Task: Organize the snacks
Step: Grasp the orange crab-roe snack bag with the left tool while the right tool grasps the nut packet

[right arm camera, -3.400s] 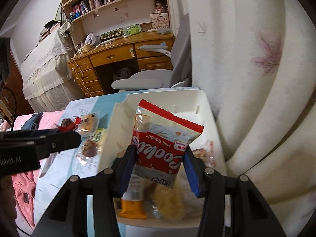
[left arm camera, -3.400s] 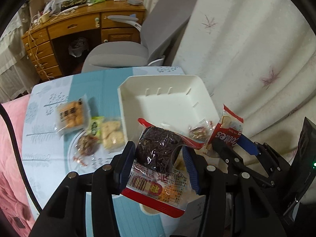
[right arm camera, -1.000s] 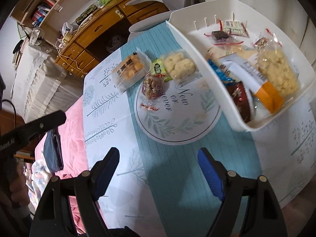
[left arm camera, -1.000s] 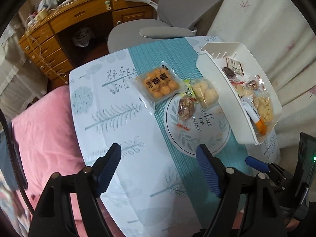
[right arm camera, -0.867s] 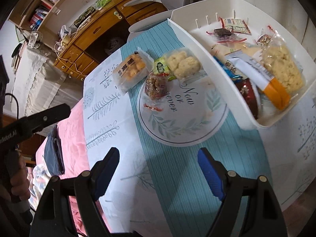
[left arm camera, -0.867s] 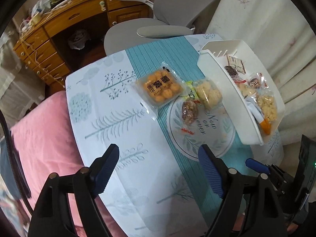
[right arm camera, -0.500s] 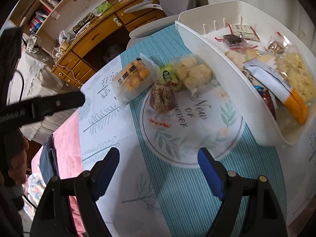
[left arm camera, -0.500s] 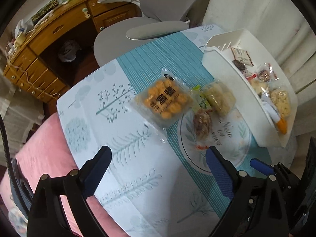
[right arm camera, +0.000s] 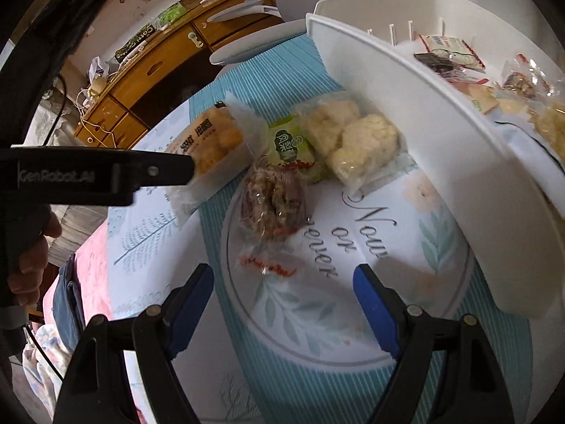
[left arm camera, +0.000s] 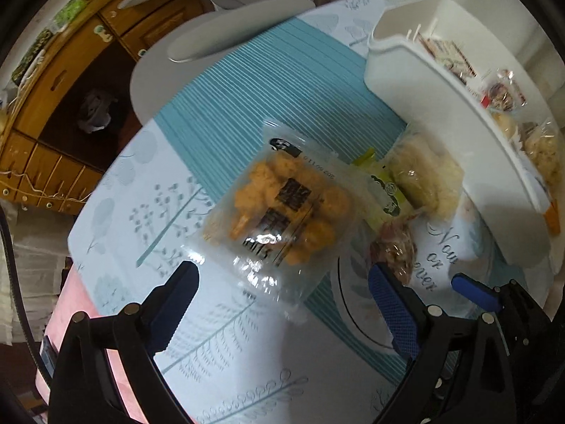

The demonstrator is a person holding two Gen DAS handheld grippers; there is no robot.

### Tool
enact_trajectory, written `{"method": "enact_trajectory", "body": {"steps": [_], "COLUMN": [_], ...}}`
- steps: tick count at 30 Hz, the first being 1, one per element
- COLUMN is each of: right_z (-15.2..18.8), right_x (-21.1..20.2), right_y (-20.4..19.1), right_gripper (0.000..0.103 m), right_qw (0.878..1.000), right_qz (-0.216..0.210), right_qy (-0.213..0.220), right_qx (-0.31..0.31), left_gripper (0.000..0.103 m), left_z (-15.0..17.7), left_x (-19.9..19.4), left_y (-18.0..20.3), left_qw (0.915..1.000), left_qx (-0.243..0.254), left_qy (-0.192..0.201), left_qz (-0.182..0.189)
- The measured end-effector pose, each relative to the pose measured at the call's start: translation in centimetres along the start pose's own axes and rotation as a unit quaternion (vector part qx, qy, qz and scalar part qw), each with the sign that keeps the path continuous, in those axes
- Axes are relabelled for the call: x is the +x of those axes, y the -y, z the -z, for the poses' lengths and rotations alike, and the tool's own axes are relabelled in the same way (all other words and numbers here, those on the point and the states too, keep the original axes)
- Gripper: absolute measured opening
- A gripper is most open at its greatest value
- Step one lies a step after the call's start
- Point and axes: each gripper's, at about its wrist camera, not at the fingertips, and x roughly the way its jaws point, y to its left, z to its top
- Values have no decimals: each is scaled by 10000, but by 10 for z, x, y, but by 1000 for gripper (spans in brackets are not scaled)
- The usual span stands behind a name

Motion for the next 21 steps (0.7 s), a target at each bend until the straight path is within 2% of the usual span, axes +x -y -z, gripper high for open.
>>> {"method": "enact_trajectory", "body": {"steps": [6,9,14,21], "right_z": [-8,-13,-20,-23], "right_x": [15,19,24,29], "right_y": [-1,-4,-10,-19], "right_gripper": [82,82,82,82], "right_qw": [9998,9993,9979,9942], "right_qz": [100,140,193,381], "right_qy": [125,166,209,291], "right_qx": [-155,-294,-579,-965], "left_gripper": [96,102,102,102], "left_z": [-17,-25,-35,-43], "left_x": [24,31,40,61], "left_y": [-1,-6,-8,-13], "left_qw": [9998,9998,9999,9996], "left_qx": [70,49,54,-218], "left_qy": [-146,-165,-142,-188], "left_qz": [-79,-72,-51,-22]}}
